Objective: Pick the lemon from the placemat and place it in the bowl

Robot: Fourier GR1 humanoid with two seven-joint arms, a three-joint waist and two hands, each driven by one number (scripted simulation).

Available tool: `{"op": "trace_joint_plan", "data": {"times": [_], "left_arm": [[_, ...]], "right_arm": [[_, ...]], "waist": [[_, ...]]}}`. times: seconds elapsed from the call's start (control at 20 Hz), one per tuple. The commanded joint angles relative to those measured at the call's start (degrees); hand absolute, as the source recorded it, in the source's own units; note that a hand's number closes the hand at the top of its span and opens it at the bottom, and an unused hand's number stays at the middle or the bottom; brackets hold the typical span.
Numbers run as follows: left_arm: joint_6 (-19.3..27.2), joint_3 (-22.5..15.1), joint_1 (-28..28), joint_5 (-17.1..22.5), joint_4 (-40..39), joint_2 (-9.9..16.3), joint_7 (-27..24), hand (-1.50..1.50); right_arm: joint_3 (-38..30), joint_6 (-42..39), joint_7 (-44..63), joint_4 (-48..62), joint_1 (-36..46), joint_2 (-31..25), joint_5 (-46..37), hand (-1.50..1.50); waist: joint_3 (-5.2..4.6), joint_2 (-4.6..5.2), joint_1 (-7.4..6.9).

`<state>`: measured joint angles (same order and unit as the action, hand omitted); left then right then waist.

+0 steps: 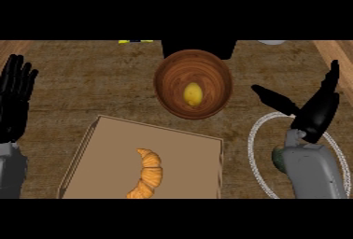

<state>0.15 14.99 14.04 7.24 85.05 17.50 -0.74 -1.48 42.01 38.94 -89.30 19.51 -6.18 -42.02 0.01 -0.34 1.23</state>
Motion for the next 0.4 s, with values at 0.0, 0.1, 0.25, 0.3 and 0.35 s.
{"op": "trace_joint_plan", "data": {"times": [0.0, 0.1, 0.25, 0.3, 0.35], "left_arm": [[0.59, -1.26, 0.97, -0.83, -0.80, -1.24, -0.24, 0.00], [-0.10, -0.32, 0.52, -0.05, -1.89, -0.90, -0.70, 0.00], [0.27, 0.11, -0.48, 0.87, 4.65, 0.38, 4.16, 0.00], [0.22, -0.28, 0.45, -0.78, -2.31, -1.15, -2.32, 0.00], [1.40, -0.75, 2.08, -1.12, -0.62, -0.98, 0.51, 0.00]], "right_arm": [[-0.84, -2.37, -2.96, -14.35, -12.25, -3.25, 6.23, -1.50], [-4.86, -3.16, -8.08, -14.28, -15.02, -6.32, 14.44, -1.50], [-5.41, -3.00, -15.03, -21.47, -25.70, -5.87, 20.80, -1.50], [-6.32, -4.54, -17.94, -20.07, -26.52, -6.62, 23.11, -1.50], [-7.15, -5.52, -18.04, -22.45, -29.14, -6.24, 24.73, -1.50]], "waist": [[0.00, 0.05, 0.23], [0.03, 0.22, -0.29], [0.08, 0.00, -0.34], [0.02, 0.27, -0.34], [0.03, 0.22, -0.34]]}}
